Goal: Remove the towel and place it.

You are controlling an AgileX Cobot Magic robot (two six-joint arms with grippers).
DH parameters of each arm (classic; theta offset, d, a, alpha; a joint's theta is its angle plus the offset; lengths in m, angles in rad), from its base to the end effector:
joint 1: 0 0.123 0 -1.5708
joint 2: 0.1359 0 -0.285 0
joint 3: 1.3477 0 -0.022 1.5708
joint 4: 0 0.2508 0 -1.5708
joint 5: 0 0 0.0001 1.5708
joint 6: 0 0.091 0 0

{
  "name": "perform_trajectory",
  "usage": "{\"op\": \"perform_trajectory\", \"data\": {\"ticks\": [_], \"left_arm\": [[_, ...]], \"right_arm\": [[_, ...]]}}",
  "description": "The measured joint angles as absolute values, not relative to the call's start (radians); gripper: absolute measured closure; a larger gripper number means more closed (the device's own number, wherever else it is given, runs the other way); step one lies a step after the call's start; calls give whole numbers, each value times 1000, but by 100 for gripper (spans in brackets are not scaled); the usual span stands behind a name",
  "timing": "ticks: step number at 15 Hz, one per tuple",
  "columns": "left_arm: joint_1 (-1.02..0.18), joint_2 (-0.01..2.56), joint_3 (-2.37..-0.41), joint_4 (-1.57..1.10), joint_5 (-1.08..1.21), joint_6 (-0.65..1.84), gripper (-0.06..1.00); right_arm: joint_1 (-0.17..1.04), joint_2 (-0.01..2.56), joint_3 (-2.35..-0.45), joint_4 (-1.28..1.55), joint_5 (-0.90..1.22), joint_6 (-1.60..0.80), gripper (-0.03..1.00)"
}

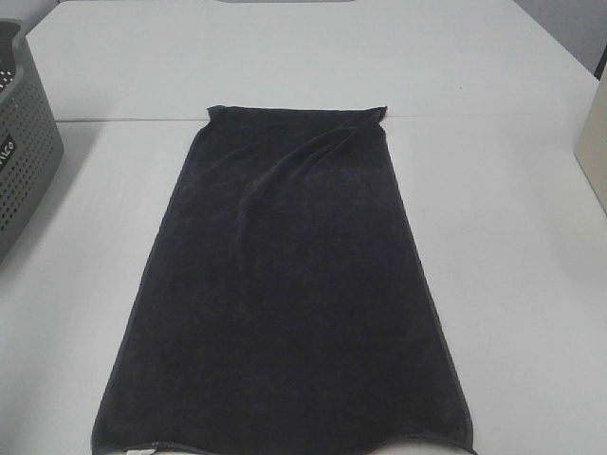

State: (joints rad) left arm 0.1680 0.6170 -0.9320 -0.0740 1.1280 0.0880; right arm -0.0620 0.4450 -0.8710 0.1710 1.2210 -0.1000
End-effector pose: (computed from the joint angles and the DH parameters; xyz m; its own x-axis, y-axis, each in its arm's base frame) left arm 0.0820 0.0077 0.3760 -0.6592 -0.0549 -0.7500 -0.0806 0.9967 -0.0021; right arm 0.0387 0.0122 0.3635 -0.6423 -0.0006 -0.7665 -0.0869 0.9936 0.0721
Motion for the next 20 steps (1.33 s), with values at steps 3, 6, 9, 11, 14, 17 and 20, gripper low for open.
{"op": "perform_trajectory", "data": {"ticks": [3,6,9,11,14,17,20], "left_arm": [[153,412,-704,-75,1080,133,22],[152,282,-587,-79,1057,133,22],[133,148,-528,-81,1080,137,22],[132,24,-528,-79,1081,139,22],[132,-6,-522,-132,1082,143,22],[132,-6,-522,-141,1081,130,22],[132,-6,-522,-145,1081,123,22]], "right_arm": [[-62,224,-740,140,1221,-119,23],[-62,93,-682,133,1221,-157,23],[-62,-5,-622,131,1224,-172,23],[-62,-5,-586,138,1223,-172,23],[-62,-5,-497,169,1214,-172,23],[-62,-4,-460,152,1129,-172,23],[-62,-4,-459,150,1118,-172,23]]}}
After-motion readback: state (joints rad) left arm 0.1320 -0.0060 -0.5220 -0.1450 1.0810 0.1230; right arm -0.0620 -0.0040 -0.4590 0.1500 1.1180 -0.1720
